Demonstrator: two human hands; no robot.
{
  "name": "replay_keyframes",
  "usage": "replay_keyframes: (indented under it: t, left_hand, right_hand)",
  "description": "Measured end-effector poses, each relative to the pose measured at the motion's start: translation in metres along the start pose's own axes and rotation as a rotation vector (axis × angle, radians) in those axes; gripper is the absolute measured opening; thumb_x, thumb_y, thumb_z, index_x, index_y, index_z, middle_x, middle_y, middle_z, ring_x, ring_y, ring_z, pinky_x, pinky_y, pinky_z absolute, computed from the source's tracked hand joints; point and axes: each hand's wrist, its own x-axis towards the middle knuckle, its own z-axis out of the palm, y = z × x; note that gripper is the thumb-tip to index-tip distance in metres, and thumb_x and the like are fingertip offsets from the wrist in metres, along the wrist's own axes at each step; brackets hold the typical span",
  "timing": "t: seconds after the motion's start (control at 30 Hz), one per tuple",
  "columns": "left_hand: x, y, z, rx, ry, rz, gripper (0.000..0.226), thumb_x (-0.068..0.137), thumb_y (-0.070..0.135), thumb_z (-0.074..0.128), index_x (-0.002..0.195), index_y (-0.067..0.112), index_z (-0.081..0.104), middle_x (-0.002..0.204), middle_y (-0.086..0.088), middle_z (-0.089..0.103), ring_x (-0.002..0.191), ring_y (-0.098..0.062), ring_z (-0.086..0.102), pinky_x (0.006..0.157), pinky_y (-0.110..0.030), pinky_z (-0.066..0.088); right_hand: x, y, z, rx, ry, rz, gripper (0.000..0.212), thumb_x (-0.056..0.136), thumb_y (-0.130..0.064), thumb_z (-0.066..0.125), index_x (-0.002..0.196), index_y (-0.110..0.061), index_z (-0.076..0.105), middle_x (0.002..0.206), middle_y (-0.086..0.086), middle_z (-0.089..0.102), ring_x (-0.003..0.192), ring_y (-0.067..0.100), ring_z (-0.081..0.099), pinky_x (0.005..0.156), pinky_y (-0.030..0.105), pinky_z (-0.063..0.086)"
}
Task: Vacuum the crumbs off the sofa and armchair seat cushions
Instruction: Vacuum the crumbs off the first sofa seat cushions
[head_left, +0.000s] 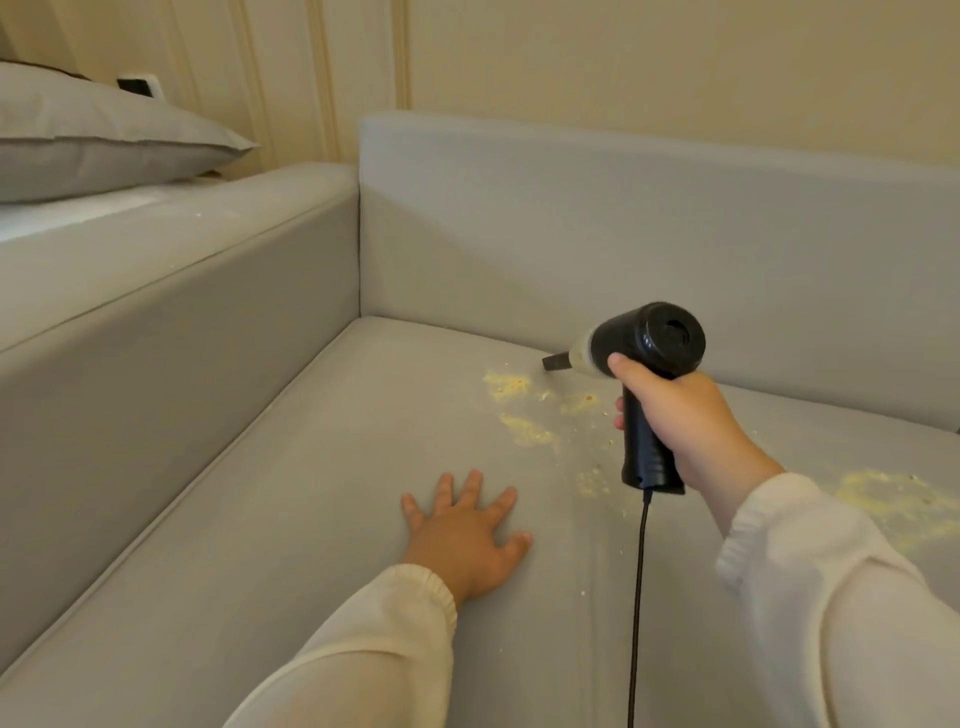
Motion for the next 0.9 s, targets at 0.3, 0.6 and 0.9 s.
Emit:
replay_keyframes:
  t: [0.3,0.6,0.9]
  left_hand:
    - [0.000,0.000,-0.005,0.025,-0.029,0.015,0.072,0.097,0.076,0.026,0.160,0.056,-0.001,0.173,0.007,-0.015,0.159,-0.031,-0.015,0.117,-0.075,-0.006]
    - [0.002,-0.001,0.001,0.058,-0.018,-0.006,0.074,0.096,0.076,0.028,0.159,0.056,-0.004,0.173,0.007,-0.016,0.158,-0.032,-0.017,0.116,-0.076,-0.007]
    - [0.002,0.002,-0.007,0.066,-0.043,-0.005,0.074,0.097,0.074,0.032,0.160,0.055,-0.001,0.173,0.007,-0.014,0.159,-0.032,-0.013,0.116,-0.077,-0.002]
  right_hand:
    - [0.006,0.003,0.014,0.009,-0.048,0.015,0.029,0.092,-0.041,0.079,0.105,-0.017,0.070,0.084,0.009,0.074,0.069,0.021,0.072,0.064,0.033,0.057]
    - [0.006,0.007,0.046,-0.128,-0.150,-0.057,0.029,0.091,-0.046,0.078,0.101,-0.019,0.074,0.090,0.013,0.080,0.075,0.024,0.078,0.076,0.039,0.065]
    - [-0.007,0.019,0.015,-0.083,-0.004,-0.073,0.028,0.090,-0.046,0.078,0.101,-0.022,0.072,0.079,0.007,0.078,0.079,0.028,0.078,0.077,0.041,0.063]
